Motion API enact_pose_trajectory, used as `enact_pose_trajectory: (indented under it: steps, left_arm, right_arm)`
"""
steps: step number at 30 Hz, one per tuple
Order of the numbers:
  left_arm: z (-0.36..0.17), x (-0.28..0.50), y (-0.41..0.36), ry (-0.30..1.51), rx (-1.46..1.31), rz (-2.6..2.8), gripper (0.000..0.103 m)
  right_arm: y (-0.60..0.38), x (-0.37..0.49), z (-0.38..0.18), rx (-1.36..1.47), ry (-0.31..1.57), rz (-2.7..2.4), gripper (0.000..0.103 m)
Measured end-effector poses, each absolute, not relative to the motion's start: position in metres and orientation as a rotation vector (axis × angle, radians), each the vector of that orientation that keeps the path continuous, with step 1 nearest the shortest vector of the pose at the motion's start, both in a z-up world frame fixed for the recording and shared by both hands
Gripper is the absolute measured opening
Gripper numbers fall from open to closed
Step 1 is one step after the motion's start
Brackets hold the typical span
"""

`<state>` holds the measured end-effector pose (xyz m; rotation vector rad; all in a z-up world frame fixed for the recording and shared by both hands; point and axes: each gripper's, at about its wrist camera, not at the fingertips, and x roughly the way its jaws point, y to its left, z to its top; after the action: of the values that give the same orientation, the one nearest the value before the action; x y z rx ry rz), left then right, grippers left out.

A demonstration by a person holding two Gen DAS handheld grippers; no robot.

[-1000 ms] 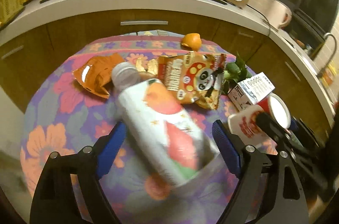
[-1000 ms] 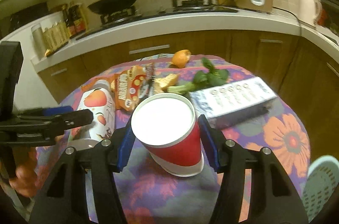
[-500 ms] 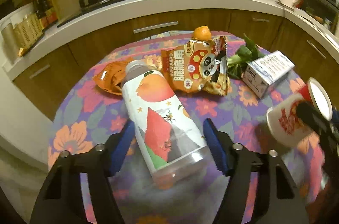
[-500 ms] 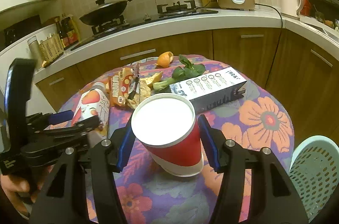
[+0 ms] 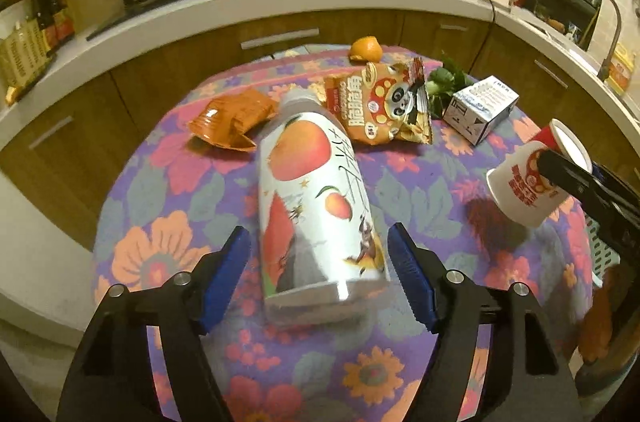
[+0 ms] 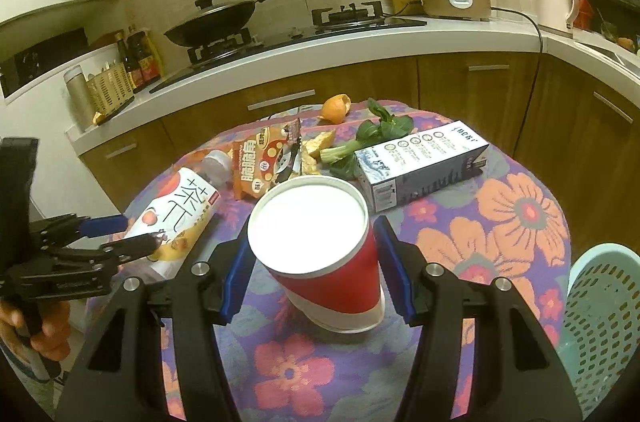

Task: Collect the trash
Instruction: 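Grasp the red-and-white paper cup with the right tool while the left tool grasps the white tea bottle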

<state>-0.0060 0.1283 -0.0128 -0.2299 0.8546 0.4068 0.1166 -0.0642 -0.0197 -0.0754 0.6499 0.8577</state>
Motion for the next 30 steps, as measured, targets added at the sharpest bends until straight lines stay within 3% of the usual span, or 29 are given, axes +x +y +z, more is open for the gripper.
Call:
enact_pose_trajectory:
  steps: [5, 20, 30]
  left_arm:
    - [-0.024, 0.009, 0.137, 0.888, -0.278, 0.437, 0.073]
    - [-0.026, -0.006, 0.133, 0.844, -0.256, 0.363, 0.068]
    - [0.001, -0.031, 0.107, 0.749, -0.267, 0.251, 0.067]
  right_arm:
    - [-0.07, 0.114, -0.018, -0.075, 0.65, 0.855, 0.054]
    - [-0.093, 0.121, -0.021, -0.016, 0.663, 0.844, 0.054]
    - [-0.12, 0.114, -0.013, 0.029, 0.644, 0.84, 0.054]
